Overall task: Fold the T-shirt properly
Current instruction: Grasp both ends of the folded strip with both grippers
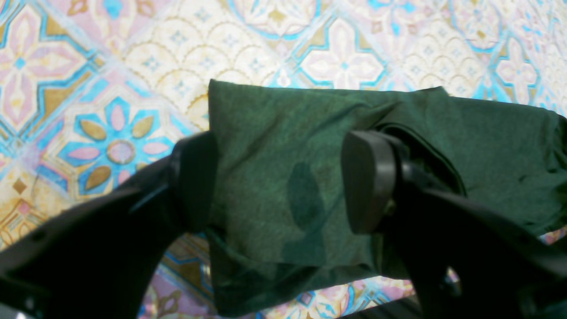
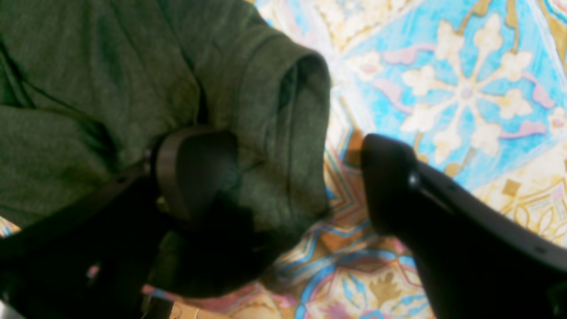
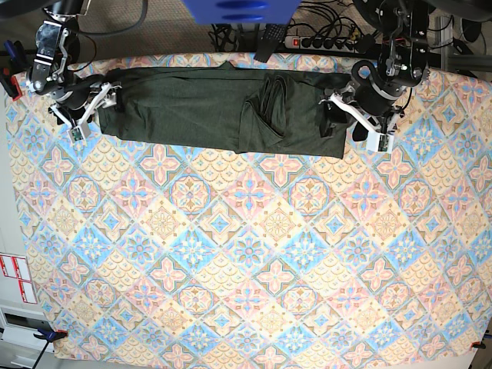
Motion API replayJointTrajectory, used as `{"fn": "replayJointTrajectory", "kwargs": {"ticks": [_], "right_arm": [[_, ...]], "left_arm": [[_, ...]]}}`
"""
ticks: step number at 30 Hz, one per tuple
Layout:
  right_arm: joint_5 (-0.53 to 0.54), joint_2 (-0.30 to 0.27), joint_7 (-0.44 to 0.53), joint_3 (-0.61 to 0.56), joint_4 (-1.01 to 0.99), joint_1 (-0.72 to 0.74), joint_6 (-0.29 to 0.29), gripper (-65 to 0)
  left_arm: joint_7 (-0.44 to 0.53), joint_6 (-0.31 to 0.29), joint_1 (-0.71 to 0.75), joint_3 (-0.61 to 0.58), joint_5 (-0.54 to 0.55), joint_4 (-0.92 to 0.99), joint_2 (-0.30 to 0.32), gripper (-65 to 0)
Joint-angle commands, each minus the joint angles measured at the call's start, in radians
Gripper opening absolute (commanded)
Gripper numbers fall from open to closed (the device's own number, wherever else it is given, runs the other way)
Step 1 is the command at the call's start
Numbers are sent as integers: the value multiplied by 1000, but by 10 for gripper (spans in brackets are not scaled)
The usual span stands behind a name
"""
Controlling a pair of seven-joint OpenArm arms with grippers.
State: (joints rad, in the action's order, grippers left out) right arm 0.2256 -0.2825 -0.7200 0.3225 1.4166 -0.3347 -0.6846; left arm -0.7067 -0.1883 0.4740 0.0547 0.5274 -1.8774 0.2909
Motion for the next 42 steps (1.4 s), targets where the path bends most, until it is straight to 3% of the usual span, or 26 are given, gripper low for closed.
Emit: {"fn": "replayJointTrajectory", "kwargs": {"ticks": [1, 6, 12, 18, 29, 33, 37, 42], "right_arm": [[11, -8, -29, 2, 10, -1, -14, -148], [82, -7, -66, 2, 10, -1, -14, -163], [168, -7, -85, 2, 10, -1, -14, -282], [173, -7, -86, 2, 8, 1, -14, -370], [174, 13, -191, 8, 8, 9, -14, -512], [243, 13, -204, 4, 8, 9, -14, -542], [315, 13, -204, 4, -1, 10, -14, -642], [323, 13, -203, 8, -3, 53, -14, -649]], "left_arm": [[20, -4, -4, 3, 7, -14, 4, -258], [20, -4, -5, 3, 7, -14, 4, -258], [20, -4, -5, 3, 7, -14, 4, -258], [20, -4, -5, 3, 7, -14, 4, -258], [20, -4, -24, 3, 6, -12, 4, -259], [20, -4, -24, 3, 6, -12, 3, -259], [20, -4, -24, 3, 7, -12, 3, -259], [20, -4, -25, 3, 7, -12, 3, -259]]}}
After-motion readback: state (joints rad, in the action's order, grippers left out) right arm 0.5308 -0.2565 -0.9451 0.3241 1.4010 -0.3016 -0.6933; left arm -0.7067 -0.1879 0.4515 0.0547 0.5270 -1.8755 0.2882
